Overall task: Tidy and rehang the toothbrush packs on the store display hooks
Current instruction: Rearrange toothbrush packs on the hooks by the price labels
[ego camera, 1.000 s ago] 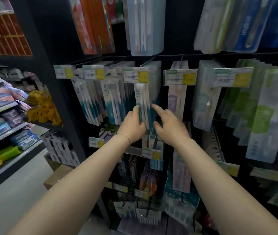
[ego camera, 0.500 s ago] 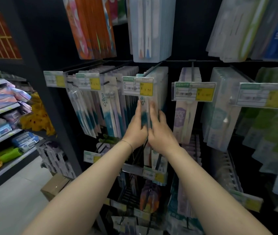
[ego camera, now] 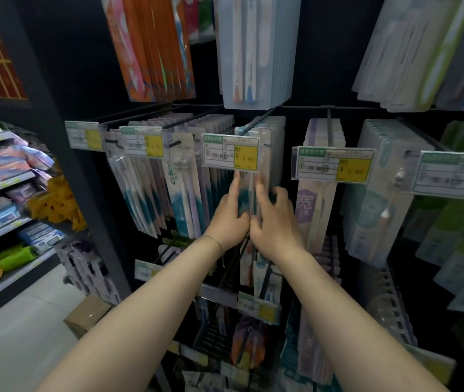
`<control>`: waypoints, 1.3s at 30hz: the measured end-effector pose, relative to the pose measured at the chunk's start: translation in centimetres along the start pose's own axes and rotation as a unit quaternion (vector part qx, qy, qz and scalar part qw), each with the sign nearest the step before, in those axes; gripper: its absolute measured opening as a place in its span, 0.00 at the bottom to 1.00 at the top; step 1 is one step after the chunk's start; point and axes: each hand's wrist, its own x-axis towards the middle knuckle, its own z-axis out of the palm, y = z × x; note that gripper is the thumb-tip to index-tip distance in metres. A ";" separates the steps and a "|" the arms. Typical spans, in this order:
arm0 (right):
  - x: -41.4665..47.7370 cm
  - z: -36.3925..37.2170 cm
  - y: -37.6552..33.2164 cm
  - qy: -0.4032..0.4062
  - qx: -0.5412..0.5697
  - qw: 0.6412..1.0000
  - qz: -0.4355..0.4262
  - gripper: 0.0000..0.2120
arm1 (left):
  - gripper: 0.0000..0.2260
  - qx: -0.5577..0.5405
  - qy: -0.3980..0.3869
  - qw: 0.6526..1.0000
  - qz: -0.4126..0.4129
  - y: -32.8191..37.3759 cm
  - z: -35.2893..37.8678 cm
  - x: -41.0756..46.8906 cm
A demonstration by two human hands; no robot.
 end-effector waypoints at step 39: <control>3.6 7.7 -10.4 0.057 0.095 0.994 -0.017 0.37 | 0.38 0.034 -0.036 0.997 0.051 -5.7 -11.5 0.3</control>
